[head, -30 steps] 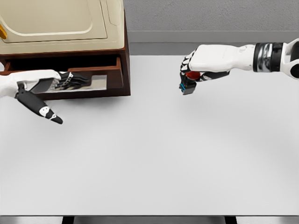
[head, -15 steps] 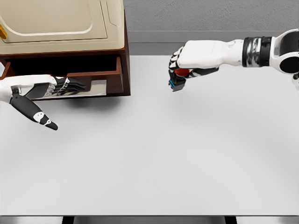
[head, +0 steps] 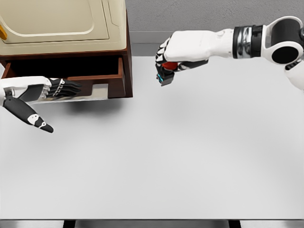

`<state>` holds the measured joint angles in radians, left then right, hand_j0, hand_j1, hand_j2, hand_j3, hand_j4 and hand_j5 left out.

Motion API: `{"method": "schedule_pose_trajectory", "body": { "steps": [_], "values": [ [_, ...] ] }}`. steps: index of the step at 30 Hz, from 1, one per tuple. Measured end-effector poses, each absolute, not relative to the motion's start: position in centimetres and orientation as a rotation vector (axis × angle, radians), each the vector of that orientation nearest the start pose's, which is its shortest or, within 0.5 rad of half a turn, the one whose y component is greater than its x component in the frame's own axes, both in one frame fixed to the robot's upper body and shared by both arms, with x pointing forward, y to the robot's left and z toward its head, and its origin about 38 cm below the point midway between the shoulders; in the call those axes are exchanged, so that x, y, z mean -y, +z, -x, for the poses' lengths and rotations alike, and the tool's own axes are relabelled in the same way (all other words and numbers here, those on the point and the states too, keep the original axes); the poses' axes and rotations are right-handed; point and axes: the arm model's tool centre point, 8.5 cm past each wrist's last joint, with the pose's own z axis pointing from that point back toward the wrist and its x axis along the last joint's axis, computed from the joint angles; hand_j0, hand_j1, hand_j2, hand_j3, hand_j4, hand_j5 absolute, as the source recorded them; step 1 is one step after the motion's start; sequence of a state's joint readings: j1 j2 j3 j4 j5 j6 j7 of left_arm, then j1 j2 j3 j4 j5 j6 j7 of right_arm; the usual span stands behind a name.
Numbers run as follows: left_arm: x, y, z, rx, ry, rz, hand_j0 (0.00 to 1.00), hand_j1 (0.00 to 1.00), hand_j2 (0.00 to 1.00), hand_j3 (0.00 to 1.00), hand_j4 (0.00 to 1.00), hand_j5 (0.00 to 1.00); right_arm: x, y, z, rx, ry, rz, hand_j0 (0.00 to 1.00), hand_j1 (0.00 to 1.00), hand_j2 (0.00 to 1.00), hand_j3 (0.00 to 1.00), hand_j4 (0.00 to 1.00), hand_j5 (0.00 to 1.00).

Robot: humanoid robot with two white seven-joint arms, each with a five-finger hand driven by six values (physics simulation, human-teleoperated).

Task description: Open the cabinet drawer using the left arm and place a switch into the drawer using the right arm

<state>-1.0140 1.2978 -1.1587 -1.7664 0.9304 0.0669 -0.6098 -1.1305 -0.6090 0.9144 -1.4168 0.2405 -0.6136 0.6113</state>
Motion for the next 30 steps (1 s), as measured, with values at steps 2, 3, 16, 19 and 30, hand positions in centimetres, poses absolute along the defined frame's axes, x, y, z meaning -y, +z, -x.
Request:
{"method": "schedule_pose_trajectory", "body": {
  "steps": [2, 3, 16, 19, 30],
  "values": [
    [-34.9, 28.7, -37.4, 1.121, -1.186, 0.362, 1.0, 1.0, 1.0, 1.0, 1.0, 1.0, 15.6, 34.0, -46.8, -1.922, -2.718, -0.38, 0.43, 0.43, 0.43, 0.43, 0.43, 0.43],
    [-35.0, 28.8, -37.4, 1.12, -1.18, 0.365, 1.0, 1.0, 1.0, 1.0, 1.0, 1.0, 15.5, 34.2, -46.8, -1.921, -2.712, -0.381, 0.43, 0.43, 0.43, 0.43, 0.43, 0.43],
    [-36.2, 28.3, -36.8, 1.1, -1.139, 0.363, 1.0, 1.0, 1.0, 1.0, 1.0, 1.0, 12.5, 36.3, -46.5, -1.895, -2.641, -0.363, 0.43, 0.43, 0.43, 0.43, 0.43, 0.43],
    [-36.3, 28.2, -36.6, 1.1, -1.116, 0.381, 1.0, 1.0, 1.0, 1.0, 1.0, 1.0, 11.7, 36.6, -46.4, -1.896, -2.623, -0.351, 0.43, 0.43, 0.43, 0.43, 0.43, 0.43],
    [-36.9, 28.0, -36.0, 1.086, -1.066, 0.416, 1.0, 1.0, 1.0, 1.0, 1.0, 1.0, 8.9, 37.9, -45.8, -1.874, -2.565, -0.321, 0.43, 0.43, 0.43, 0.43, 0.43, 0.43]
  ]
}}
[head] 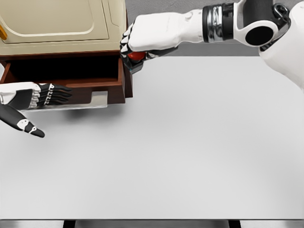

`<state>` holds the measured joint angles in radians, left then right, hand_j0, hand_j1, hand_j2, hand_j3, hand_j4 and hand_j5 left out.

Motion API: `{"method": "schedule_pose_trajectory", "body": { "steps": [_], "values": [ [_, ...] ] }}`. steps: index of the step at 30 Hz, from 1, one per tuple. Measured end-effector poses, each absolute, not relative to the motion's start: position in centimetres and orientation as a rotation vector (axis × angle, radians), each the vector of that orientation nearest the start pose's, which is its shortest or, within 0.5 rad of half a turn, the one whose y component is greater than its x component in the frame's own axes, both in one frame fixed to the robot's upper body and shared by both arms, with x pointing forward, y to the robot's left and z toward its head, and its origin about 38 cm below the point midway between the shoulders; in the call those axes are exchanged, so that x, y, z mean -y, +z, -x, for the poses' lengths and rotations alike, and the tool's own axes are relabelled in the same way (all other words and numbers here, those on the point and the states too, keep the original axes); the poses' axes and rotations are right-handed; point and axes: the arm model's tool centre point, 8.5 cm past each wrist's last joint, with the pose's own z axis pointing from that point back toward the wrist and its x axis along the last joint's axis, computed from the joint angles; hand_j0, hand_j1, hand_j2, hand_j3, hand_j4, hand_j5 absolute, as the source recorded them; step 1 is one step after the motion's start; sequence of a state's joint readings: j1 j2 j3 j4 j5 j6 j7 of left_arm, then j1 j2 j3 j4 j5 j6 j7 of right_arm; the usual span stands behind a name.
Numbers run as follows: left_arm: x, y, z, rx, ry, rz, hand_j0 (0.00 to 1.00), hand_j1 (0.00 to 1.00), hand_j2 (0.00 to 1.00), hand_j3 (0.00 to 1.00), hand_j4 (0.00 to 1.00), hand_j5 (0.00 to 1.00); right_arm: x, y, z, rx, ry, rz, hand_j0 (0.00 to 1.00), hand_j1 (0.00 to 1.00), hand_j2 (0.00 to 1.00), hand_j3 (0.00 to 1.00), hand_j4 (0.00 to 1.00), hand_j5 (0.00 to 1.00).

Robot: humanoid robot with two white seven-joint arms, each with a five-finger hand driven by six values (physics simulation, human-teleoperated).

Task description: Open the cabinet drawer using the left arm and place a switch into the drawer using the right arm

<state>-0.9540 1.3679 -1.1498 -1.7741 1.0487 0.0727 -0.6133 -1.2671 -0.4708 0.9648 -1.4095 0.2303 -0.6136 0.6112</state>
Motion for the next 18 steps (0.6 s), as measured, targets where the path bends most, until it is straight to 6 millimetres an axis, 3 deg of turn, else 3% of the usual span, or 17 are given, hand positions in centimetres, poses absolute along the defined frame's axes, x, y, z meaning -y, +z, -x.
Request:
{"method": "schedule_pose_trajectory", "body": {
  "steps": [8, 18],
  "values": [
    [-37.6, 27.6, -35.8, 1.066, -1.093, 0.363, 1.0, 1.0, 1.0, 1.0, 1.0, 1.0, 6.1, 37.8, -46.1, -1.865, -2.562, -0.275, 0.43, 0.43, 0.43, 0.43, 0.43, 0.43],
    [-37.9, 27.6, -35.9, 1.062, -1.129, 0.319, 1.0, 1.0, 1.0, 1.0, 1.0, 1.0, 4.0, 37.5, -47.0, -1.866, -2.592, -0.251, 0.43, 0.43, 0.43, 0.43, 0.43, 0.43]
  ]
}}
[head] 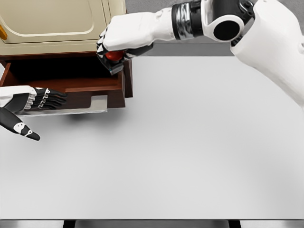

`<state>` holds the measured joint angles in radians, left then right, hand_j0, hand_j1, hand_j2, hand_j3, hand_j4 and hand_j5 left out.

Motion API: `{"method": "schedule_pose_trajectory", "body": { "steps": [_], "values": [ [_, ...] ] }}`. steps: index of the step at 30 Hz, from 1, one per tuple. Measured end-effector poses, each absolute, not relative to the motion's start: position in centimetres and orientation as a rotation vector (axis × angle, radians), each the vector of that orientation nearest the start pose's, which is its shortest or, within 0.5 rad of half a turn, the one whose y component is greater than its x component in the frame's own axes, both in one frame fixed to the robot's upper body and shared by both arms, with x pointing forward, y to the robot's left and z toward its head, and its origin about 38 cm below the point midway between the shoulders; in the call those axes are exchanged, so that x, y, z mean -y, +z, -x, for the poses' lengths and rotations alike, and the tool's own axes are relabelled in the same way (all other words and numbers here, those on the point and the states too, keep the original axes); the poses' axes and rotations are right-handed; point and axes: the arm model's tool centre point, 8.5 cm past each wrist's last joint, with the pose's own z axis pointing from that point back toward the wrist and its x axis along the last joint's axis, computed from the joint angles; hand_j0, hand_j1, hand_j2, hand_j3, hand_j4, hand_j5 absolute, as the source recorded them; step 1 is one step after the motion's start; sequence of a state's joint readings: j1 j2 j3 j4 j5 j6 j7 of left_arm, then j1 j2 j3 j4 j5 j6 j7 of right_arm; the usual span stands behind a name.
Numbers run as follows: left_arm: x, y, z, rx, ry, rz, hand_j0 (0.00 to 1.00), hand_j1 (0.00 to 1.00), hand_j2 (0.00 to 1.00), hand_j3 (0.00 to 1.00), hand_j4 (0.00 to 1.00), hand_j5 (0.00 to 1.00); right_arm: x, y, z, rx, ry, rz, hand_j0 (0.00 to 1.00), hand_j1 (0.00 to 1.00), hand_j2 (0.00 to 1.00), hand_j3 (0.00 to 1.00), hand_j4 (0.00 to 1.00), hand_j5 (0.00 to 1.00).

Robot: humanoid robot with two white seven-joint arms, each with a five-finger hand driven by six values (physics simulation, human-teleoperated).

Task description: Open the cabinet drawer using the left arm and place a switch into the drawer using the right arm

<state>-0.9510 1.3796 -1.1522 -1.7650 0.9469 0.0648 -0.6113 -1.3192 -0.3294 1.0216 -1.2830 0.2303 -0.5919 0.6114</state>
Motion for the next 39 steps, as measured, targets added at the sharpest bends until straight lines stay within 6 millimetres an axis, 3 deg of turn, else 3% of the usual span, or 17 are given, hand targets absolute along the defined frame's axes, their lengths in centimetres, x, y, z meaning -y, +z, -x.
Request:
{"method": "schedule_pose_trajectory", "body": {
  "steps": [14, 16, 17, 18, 19, 30, 33, 34, 39],
  "values": [
    [-37.8, 27.8, -36.0, 1.072, -1.129, 0.325, 1.0, 1.0, 1.0, 1.0, 1.0, 1.0, 0.6, 36.4, -48.3, -1.852, -2.649, -0.203, 0.44, 0.44, 0.44, 0.44, 0.44, 0.44],
    [-37.8, 27.9, -36.1, 1.076, -1.126, 0.327, 1.0, 1.0, 1.0, 1.0, 1.0, 1.0, 0.3, 36.1, -48.4, -1.852, -2.655, -0.195, 0.51, 0.51, 0.51, 0.51, 0.51, 0.51],
    [-37.8, 28.0, -36.1, 1.08, -1.124, 0.327, 1.0, 1.0, 1.0, 1.0, 1.0, 1.0, 0.2, 36.1, -48.5, -1.853, -2.658, -0.194, 0.65, 0.65, 0.65, 0.65, 0.65, 0.65],
    [-37.7, 28.1, -36.1, 1.083, -1.125, 0.327, 1.0, 1.0, 1.0, 1.0, 1.0, 1.0, 0.2, 36.0, -48.6, -1.855, -2.663, -0.192, 0.9, 0.9, 0.9, 0.9, 0.9, 0.9],
    [-37.7, 28.2, -36.1, 1.085, -1.124, 0.327, 1.0, 1.0, 1.0, 1.0, 1.0, 1.0, 0.1, 35.8, -48.8, -1.86, -2.671, -0.192, 1.0, 1.0, 1.0, 1.0, 1.0, 1.0],
    [-37.3, 29.1, -36.3, 1.157, -1.133, 0.36, 1.0, 1.0, 1.0, 1.0, 1.0, 1.0, 0.3, 35.5, -49.1, -1.857, -2.678, -0.185, 1.0, 1.0, 1.0, 1.0, 1.0, 1.0],
    [-36.8, 30.8, -36.5, 1.249, -1.132, 0.394, 1.0, 1.0, 1.0, 1.0, 1.0, 1.0, 2.0, 35.6, -48.4, -1.846, -2.659, -0.19, 1.0, 1.0, 1.0, 1.0, 1.0, 1.0],
    [-36.6, 31.4, -36.6, 1.287, -1.136, 0.405, 1.0, 1.0, 1.0, 1.0, 1.0, 1.0, 3.2, 34.7, -48.1, -1.852, -2.668, -0.172, 1.0, 1.0, 1.0, 1.0, 1.0, 1.0],
    [-35.9, 34.3, -36.7, 1.463, -1.157, 0.449, 1.0, 1.0, 1.0, 1.0, 1.0, 1.0, 11.5, 32.9, -47.1, -1.926, -2.74, -0.143, 1.0, 1.0, 1.0, 1.0, 1.0, 1.0]
  ]
}}
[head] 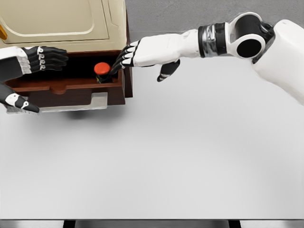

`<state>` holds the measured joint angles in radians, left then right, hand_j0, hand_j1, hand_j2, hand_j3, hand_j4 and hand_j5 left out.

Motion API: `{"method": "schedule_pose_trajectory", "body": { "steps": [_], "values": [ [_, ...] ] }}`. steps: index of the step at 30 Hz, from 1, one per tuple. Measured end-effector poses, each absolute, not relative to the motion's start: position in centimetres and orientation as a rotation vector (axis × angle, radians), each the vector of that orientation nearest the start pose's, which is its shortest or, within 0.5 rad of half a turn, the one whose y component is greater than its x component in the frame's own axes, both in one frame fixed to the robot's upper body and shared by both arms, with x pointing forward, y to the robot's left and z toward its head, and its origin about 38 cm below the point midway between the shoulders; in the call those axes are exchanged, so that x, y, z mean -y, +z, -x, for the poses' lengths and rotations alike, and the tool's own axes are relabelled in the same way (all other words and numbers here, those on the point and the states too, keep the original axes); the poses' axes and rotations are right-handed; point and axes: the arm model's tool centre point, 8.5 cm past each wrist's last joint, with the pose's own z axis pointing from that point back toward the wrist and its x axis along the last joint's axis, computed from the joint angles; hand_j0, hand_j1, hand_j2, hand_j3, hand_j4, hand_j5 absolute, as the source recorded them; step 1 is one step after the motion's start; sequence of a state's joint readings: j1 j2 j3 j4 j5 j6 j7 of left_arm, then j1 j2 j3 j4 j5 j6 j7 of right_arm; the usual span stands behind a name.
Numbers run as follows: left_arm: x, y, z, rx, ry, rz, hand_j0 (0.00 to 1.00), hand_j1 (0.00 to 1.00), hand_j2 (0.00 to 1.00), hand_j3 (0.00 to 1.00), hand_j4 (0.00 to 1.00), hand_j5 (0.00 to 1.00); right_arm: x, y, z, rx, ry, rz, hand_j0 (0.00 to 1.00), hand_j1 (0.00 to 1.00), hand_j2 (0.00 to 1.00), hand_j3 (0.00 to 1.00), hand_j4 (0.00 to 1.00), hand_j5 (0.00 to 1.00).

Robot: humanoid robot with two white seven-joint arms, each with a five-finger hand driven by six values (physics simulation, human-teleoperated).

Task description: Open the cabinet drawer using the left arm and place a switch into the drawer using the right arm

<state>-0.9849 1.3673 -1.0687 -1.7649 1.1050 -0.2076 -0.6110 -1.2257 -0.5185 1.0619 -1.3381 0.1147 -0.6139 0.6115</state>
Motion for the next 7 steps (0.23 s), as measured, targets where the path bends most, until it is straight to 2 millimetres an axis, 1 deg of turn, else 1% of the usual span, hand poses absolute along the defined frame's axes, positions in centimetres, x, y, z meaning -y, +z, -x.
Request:
{"method": "schedule_pose_trajectory", "body": {
  "steps": [1, 3, 6, 7],
  "values": [
    [-35.6, 34.5, -36.7, 1.488, -1.159, 0.47, 1.0, 1.0, 1.0, 1.0, 1.0, 1.0, 13.4, 32.6, -47.1, -1.948, -2.765, -0.146, 1.0, 1.0, 1.0, 1.0, 1.0, 1.0],
    [-34.1, 34.4, -37.1, 1.535, -1.172, 0.53, 1.0, 1.0, 1.0, 1.0, 1.0, 1.0, 17.2, 31.6, -46.9, -1.996, -2.823, -0.161, 1.0, 1.0, 1.0, 1.0, 1.0, 1.0],
    [-31.1, 33.7, -37.8, 1.58, -1.192, 0.637, 1.0, 1.0, 1.0, 1.0, 1.0, 1.0, 22.7, 29.1, -46.5, -2.03, -2.946, -0.193, 1.0, 1.0, 1.0, 1.0, 1.0, 1.0],
    [-30.0, 33.3, -37.9, 1.587, -1.198, 0.674, 1.0, 1.0, 1.0, 1.0, 1.0, 1.0, 24.5, 27.8, -46.1, -2.036, -2.998, -0.189, 1.0, 1.0, 1.0, 1.0, 1.0, 1.0]
  ]
}}
